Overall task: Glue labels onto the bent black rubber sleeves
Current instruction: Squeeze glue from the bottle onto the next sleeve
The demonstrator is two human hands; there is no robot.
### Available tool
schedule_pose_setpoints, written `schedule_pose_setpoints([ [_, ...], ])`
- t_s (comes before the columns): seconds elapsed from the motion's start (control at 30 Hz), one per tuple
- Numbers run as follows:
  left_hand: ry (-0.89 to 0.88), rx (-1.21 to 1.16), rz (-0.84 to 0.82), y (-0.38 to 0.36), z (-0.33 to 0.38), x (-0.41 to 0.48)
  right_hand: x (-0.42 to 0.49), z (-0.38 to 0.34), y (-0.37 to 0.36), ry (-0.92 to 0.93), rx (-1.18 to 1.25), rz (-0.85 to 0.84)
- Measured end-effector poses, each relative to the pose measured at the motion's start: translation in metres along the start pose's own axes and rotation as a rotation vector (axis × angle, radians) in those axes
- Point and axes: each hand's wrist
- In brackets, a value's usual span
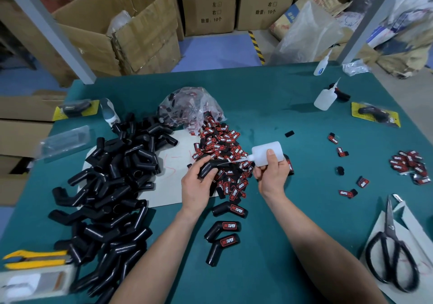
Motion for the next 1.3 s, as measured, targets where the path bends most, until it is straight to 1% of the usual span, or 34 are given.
schedule_pose_setpoints([
  [0.3, 0.044, -0.035, -0.014, -0.0014, 0.0005, -0.0017, -0.0063, -0.0053, 0.0004, 0.112, -0.124, 0.049],
  [0.6, 0.028, -0.035, -0.018, -0.0012, 0.004, -0.0028, -0.0073, -0.0067, 0.0, 0.133, -0.154, 0.086],
  [0.9, 0.012, -0.018, -0.019, -0.0015, 0.0039, -0.0028, -0.0062, -0.0086, 0.0005, 0.099, -0.17, 0.086],
  [1.3, 0.024, -0.013, -0.029, -0.0018, 0.0079, -0.0037, -0.0059, -0.007, 0.0009, 0.143, -0.2, 0.058],
])
Point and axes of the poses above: each hand's wrist, its own x-axis towards the middle knuckle, its own y-axis out of the back of the hand, z = x × y, and after that the axes turned 5 degrees about -y, right-handed
